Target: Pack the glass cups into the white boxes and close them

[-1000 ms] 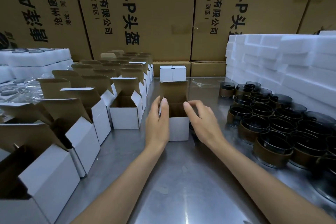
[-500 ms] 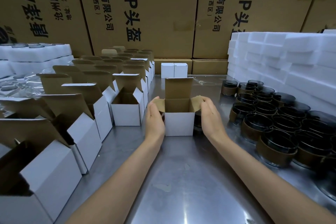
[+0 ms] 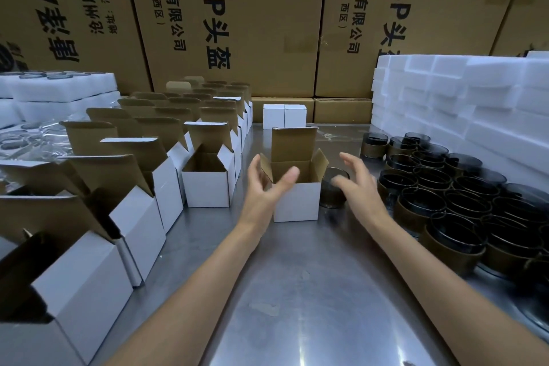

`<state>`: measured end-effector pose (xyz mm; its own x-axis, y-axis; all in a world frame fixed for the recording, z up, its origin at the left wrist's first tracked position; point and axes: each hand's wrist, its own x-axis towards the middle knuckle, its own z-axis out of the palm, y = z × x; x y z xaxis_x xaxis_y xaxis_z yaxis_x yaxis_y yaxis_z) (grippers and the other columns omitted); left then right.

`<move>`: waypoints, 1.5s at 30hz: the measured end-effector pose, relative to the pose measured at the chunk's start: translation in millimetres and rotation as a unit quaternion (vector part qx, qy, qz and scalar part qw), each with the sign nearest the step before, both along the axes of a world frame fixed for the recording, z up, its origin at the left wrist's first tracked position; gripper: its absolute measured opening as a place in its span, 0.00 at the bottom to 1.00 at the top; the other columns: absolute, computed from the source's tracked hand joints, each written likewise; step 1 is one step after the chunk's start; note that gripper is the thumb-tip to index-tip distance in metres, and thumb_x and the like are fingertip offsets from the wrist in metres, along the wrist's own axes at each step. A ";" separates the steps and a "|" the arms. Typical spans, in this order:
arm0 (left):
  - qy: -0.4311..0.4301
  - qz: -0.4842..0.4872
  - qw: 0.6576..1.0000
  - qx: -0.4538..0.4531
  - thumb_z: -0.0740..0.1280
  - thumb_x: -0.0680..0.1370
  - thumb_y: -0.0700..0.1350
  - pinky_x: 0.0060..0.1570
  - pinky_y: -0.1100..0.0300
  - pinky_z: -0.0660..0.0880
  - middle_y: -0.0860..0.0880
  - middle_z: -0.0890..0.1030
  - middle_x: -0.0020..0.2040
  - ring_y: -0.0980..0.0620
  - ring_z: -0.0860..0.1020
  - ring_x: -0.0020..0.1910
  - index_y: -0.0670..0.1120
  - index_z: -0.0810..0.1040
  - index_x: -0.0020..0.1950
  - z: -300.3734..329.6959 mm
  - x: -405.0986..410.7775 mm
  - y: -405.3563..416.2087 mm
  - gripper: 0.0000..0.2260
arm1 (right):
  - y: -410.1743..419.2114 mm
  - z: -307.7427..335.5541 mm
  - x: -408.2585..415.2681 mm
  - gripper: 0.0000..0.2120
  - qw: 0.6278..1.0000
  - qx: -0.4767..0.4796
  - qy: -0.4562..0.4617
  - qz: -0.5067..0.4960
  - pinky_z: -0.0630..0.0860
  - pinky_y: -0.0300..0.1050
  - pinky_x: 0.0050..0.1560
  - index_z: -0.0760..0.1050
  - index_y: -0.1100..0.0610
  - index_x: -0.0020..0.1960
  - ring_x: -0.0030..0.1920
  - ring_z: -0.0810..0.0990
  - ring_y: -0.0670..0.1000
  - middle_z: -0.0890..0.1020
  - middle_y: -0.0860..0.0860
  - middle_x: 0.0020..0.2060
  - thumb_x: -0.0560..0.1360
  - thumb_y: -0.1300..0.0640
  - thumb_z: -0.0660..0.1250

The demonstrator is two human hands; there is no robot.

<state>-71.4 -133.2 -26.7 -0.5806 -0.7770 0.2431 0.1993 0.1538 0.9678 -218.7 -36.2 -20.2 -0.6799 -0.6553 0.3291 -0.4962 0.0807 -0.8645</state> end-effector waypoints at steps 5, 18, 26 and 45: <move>-0.038 0.007 0.997 -0.073 0.81 0.60 0.52 0.48 0.75 0.74 0.55 0.73 0.64 0.57 0.74 0.62 0.53 0.57 0.72 -8.7 -2.9 -4.0 0.48 | -0.2 -9.9 -3.0 0.23 0.991 0.065 0.107 0.041 0.68 0.49 0.65 0.71 0.50 0.65 0.66 0.70 0.51 0.74 0.51 0.63 0.72 0.55 0.72; -0.026 0.020 0.993 -0.111 0.79 0.60 0.55 0.49 0.79 0.69 0.59 0.73 0.61 0.67 0.72 0.60 0.52 0.58 0.73 -13.5 -5.6 -5.0 0.47 | 13.1 32.0 42.4 0.15 0.893 -0.209 0.397 -0.040 0.70 0.43 0.58 0.67 0.55 0.56 0.62 0.72 0.54 0.72 0.61 0.63 0.76 0.48 0.63; -0.039 -0.007 0.991 -0.129 0.79 0.63 0.52 0.65 0.62 0.71 0.58 0.74 0.64 0.62 0.71 0.66 0.53 0.58 0.74 -17.0 -7.4 -3.8 0.45 | 4.1 17.9 41.2 0.08 0.922 -0.078 0.379 0.012 0.63 0.47 0.65 0.77 0.57 0.48 0.67 0.61 0.55 0.65 0.57 0.69 0.74 0.53 0.67; -0.053 -0.007 0.986 -0.158 0.77 0.63 0.58 0.65 0.64 0.68 0.64 0.70 0.65 0.62 0.70 0.66 0.57 0.56 0.74 -13.8 -4.8 1.7 0.46 | 3.2 11.0 30.7 0.20 0.932 -0.023 0.362 -0.023 0.51 0.46 0.72 0.73 0.47 0.68 0.72 0.49 0.47 0.54 0.46 0.75 0.79 0.46 0.53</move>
<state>-76.1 -131.5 -40.5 -0.6257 -0.6641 0.4093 0.1031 0.4497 0.8872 -188.0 -32.9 -9.2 -0.2957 -0.6051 0.7392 -0.9474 0.0865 -0.3082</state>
